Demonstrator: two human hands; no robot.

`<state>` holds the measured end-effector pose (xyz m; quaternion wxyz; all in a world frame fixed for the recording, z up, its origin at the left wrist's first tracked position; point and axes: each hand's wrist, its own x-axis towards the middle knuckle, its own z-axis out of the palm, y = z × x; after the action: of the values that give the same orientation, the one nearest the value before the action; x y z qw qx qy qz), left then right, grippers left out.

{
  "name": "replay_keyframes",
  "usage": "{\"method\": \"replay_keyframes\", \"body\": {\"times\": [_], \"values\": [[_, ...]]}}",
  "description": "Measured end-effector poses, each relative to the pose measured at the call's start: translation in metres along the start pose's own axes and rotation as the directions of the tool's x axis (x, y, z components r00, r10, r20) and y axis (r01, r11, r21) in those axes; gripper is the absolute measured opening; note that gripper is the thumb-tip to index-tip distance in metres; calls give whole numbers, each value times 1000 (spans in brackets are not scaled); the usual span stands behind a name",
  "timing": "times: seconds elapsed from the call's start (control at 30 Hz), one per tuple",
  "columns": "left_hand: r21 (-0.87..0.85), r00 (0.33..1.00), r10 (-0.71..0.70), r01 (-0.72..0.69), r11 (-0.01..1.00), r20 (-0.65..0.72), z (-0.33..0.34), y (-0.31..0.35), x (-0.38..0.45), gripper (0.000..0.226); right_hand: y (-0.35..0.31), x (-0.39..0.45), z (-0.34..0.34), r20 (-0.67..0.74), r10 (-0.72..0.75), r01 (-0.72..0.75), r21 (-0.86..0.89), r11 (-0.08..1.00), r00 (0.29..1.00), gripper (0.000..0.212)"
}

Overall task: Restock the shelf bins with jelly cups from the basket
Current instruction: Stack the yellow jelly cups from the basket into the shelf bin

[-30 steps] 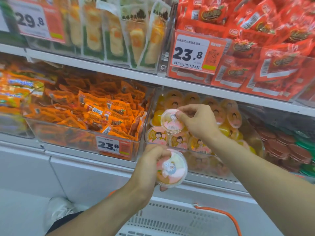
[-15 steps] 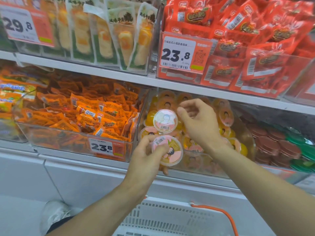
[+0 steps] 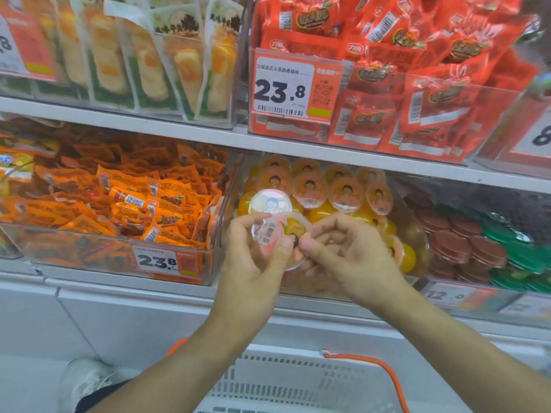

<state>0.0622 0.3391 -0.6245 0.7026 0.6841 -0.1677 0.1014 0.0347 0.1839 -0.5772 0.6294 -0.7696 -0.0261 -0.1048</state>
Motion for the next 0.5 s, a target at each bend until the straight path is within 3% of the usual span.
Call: {"method": "replay_keyframes", "body": {"times": [0.13,0.27,0.5], "values": [[324,985,151,-171,930,86,-9,0,11,33,-4,23,-30,-125,-231,189,-280,941,965,14],[618,969,159,-244,747,190,-9,-17,17,34,2,53,-47,-189,-324,179,-537,824,927,10],[801,945,174,-326,502,276,5,-22,14,42,17,83,-49,-217,-284,106,-592,799,934,12]]}}
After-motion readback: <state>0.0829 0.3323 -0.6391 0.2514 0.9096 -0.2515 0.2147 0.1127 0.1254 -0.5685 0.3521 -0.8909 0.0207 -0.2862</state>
